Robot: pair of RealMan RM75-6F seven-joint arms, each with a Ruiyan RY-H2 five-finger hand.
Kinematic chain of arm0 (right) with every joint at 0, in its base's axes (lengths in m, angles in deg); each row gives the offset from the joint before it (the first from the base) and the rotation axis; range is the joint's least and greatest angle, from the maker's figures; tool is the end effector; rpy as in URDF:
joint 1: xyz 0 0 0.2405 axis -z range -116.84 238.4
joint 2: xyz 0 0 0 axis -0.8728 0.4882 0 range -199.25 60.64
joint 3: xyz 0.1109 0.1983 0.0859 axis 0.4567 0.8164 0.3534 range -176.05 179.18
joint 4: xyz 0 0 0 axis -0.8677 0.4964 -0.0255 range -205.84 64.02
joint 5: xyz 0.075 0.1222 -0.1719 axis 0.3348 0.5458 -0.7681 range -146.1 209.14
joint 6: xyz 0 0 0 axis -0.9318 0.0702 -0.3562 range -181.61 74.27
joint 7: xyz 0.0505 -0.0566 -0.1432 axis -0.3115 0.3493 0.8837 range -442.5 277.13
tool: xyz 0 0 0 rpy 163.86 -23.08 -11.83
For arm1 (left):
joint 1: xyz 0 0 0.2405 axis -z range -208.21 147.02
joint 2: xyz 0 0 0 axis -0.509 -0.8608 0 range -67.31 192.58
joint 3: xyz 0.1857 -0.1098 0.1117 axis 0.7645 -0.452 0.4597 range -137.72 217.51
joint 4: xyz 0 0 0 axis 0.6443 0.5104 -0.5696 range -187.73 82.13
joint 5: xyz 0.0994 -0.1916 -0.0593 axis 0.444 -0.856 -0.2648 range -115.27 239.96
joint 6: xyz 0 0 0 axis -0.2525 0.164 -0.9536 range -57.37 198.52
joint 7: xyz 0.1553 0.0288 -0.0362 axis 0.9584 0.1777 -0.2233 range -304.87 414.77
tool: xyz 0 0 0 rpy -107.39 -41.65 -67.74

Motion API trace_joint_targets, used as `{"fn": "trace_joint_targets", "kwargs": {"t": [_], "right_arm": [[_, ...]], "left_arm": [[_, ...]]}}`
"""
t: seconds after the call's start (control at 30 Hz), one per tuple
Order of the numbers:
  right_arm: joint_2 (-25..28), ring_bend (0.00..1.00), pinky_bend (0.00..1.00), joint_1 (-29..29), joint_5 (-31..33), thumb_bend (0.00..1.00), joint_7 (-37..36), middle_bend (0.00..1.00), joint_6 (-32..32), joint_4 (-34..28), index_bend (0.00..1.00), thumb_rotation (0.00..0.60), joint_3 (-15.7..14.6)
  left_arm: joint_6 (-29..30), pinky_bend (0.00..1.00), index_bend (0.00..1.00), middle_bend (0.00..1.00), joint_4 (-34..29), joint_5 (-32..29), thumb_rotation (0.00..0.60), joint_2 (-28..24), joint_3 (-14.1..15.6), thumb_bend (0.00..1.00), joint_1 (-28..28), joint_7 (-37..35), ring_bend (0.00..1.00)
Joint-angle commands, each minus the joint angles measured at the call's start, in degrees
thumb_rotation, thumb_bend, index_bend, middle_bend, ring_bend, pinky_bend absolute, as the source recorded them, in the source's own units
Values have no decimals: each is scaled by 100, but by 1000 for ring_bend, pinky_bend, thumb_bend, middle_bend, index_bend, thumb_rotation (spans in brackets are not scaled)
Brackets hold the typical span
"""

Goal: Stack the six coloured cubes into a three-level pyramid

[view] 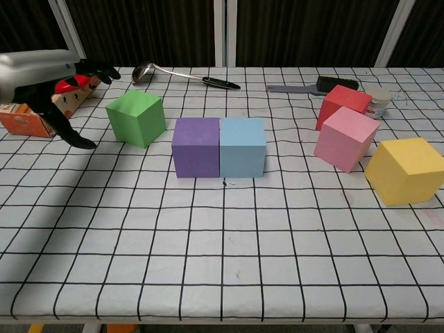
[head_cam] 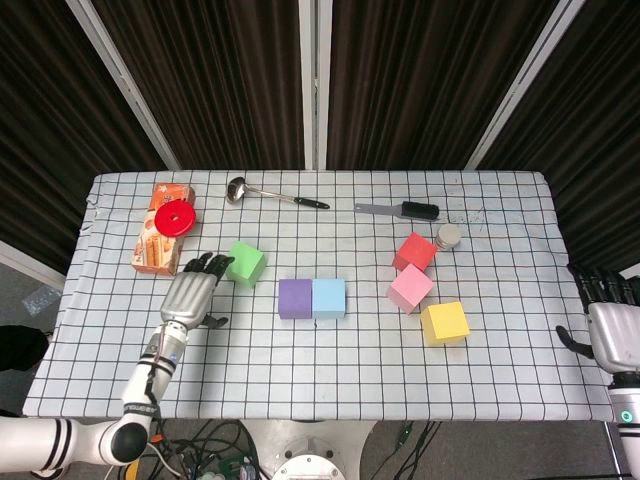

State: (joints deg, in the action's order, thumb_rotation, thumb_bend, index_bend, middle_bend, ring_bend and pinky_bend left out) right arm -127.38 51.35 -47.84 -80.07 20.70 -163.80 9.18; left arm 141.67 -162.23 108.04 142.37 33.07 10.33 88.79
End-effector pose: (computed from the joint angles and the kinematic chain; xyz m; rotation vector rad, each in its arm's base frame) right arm -0.3137 -0.2423 0.1682 1.4178 -0.8755 0.7633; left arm -0.1307 0.3042 0.0088 -1.6877 -1.0898 -0.8110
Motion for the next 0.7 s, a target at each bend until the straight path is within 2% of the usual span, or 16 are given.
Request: {"fn": "trace_joint_targets", "kwargs": {"t": [0.03, 0.17, 0.43, 0.7], "right_arm": [[43, 0, 0, -350, -184, 199, 123, 119, -537, -134, 0, 600, -122], [-127, 0, 0, -668, -392, 192, 70, 133, -928, -81, 0, 600, -186], [-519, 0, 0, -1180, -484, 168, 100, 135, -1580, 13, 0, 600, -264], [-990, 0, 0, -1548, -242, 165, 358, 135, -2066, 264, 0, 600, -294]], "left_arm": [[243, 134, 91, 88, 344, 1257, 600, -440, 396, 94, -548, -911, 31], [569, 133, 91, 100, 766, 1832, 600, -506, 532, 76, -906, -1365, 31], [729, 126, 91, 101, 872, 1999, 600, -659, 617, 26, -1344, -1645, 31], [709, 122, 91, 101, 973, 2110, 600, -825, 592, 17, -1620, -1888, 30]]}}
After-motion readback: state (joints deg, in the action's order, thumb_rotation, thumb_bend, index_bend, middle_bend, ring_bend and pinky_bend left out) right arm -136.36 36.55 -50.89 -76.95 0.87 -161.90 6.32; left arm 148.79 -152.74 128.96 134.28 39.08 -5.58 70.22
